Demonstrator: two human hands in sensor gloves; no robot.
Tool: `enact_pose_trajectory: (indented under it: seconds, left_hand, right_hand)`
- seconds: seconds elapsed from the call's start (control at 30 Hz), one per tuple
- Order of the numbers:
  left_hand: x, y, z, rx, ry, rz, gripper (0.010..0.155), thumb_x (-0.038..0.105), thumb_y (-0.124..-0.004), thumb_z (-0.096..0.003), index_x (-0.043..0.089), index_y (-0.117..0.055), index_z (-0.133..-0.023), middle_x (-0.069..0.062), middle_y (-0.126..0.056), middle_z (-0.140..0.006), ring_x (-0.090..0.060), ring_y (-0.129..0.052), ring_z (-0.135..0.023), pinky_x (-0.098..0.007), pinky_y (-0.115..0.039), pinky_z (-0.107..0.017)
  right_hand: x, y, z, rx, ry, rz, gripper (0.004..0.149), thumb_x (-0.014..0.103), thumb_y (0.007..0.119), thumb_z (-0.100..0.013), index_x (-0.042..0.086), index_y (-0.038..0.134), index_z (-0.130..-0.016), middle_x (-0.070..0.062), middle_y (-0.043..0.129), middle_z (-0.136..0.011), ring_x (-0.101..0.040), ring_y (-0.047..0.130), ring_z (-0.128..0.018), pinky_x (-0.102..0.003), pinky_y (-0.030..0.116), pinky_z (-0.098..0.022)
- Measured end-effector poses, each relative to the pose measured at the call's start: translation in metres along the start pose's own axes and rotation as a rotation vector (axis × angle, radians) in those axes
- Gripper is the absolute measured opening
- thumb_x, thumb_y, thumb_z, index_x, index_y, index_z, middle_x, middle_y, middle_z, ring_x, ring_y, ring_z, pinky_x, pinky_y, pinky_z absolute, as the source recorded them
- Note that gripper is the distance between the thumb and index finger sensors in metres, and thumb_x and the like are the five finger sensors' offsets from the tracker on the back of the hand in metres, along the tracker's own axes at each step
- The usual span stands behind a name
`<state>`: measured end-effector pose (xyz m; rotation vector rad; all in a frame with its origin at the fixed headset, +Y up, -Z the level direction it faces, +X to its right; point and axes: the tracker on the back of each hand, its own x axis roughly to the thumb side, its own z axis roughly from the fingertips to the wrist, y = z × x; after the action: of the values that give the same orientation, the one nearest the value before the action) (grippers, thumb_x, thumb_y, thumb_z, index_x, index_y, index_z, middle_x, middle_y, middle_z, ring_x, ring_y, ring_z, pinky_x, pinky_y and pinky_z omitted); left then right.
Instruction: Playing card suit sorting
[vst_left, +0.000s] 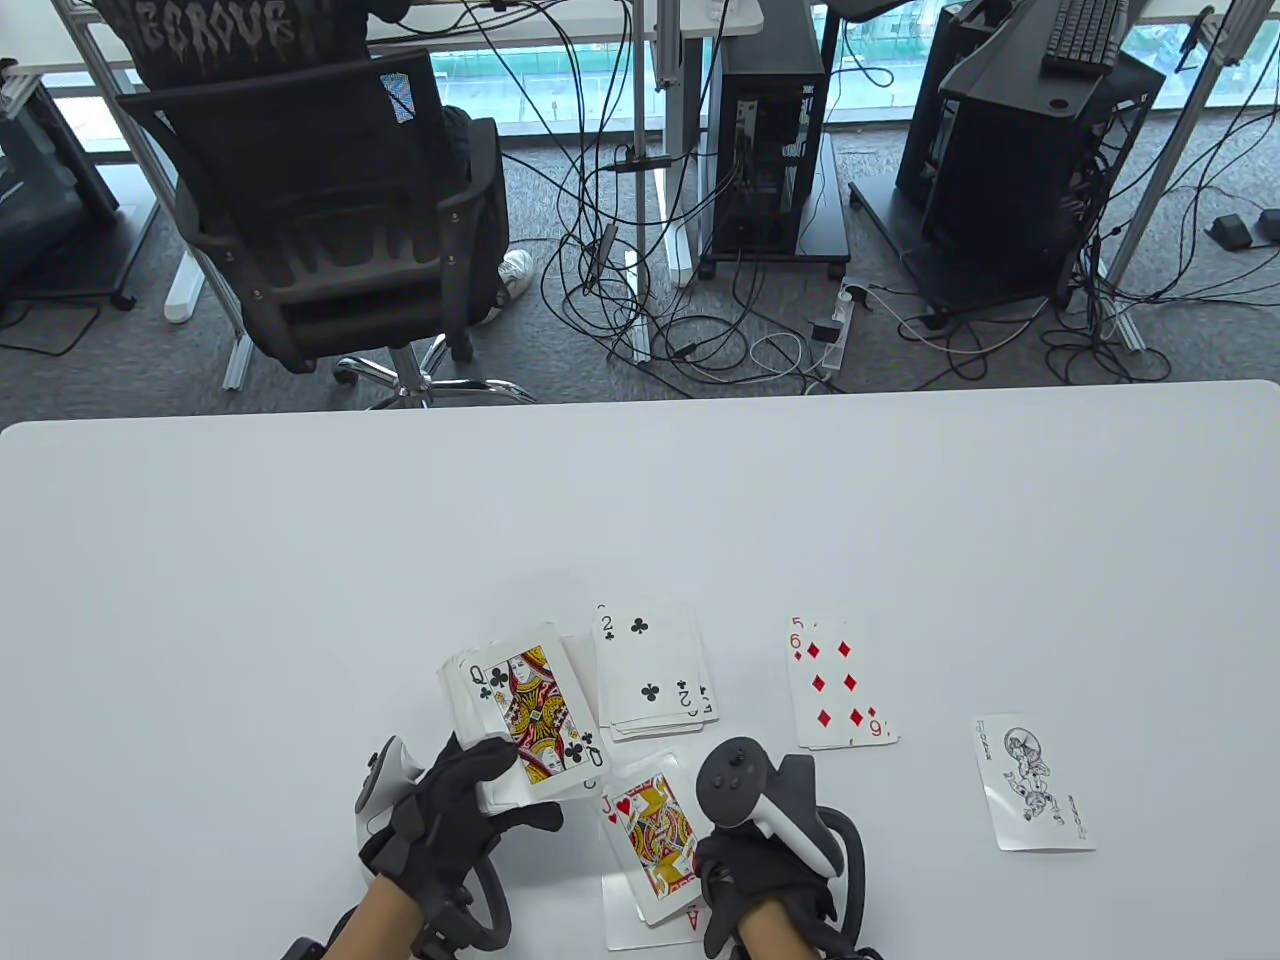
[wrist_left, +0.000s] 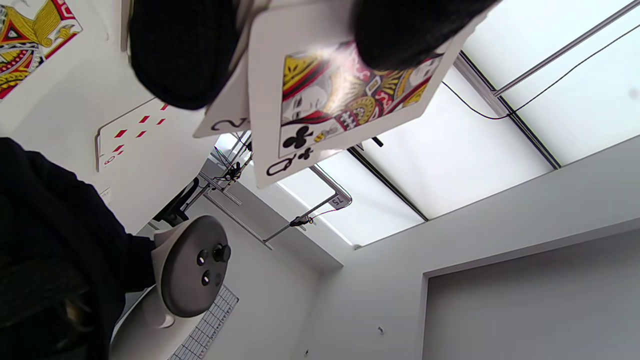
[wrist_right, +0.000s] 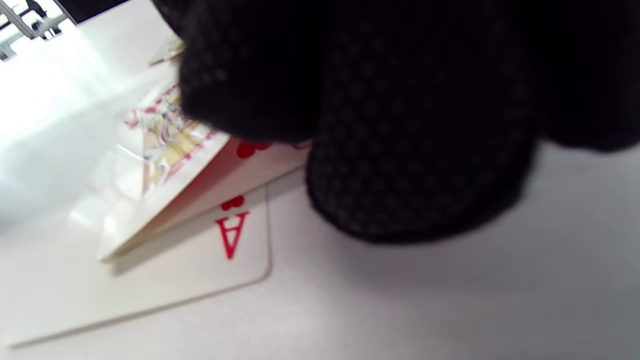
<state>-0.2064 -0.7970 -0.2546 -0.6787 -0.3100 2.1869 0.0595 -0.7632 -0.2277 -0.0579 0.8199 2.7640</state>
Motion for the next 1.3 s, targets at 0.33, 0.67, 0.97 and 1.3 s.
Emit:
enact_pose_trajectory:
  seconds: [0.33,0.67,0.97,1.3]
  left_hand:
    - [-0.001,0.000,0.000,0.000,0.006,-0.004,0.054,0.042,-0.070,-0.0608,0.037,-0.042,-0.107,0.006,-0.057,-0.112,-0.028,-0.073,-0.100,-0.041,-0.084,-0.054]
    - [-0.002,0.000,0.000,0.001,0.017,-0.005,0.054,0.042,-0.070,-0.0608,0.037,-0.042,-0.107,0.006,-0.057,-0.112,-0.028,-0.073,-0.099,-0.041,-0.084,-0.054]
    - [-0.006,-0.001,-0.001,-0.004,0.044,-0.015,0.054,0.042,-0.071,-0.0608,0.037,-0.042,-0.107,0.006,-0.057,-0.112,-0.028,-0.073,-0.100,-0.041,-0.083,-0.054]
    - [-0.014,-0.010,-0.003,-0.048,0.094,-0.056,0.054,0.042,-0.071,-0.0608,0.037,-0.042,-0.107,0.006,-0.057,-0.112,-0.028,-0.072,-0.100,-0.042,-0.083,-0.055]
  right_hand:
    - [0.021,0.014,-0.002,0.022,0.086,0.316,0.047,0.026,0.065,-0.055,-0.018,0.080,-0.059,-0.003,0.095,-0.025,-0.022,0.101,-0.013,-0.043,0.088,-0.015]
    - [0.018,0.004,0.006,-0.037,0.050,0.240,0.049,0.029,0.066,-0.055,-0.017,0.080,-0.062,-0.004,0.095,-0.027,-0.024,0.101,-0.016,-0.045,0.088,-0.017]
    - [0.014,-0.022,0.031,-0.586,-0.288,-0.128,0.052,0.032,0.064,-0.055,-0.016,0.075,-0.073,-0.008,0.095,-0.036,-0.029,0.101,-0.026,-0.048,0.086,-0.024]
    - [0.018,-0.023,0.045,-0.780,-0.497,-0.356,0.064,0.041,0.056,-0.056,-0.016,0.062,-0.084,-0.009,0.091,-0.052,-0.030,0.099,-0.041,-0.049,0.085,-0.034]
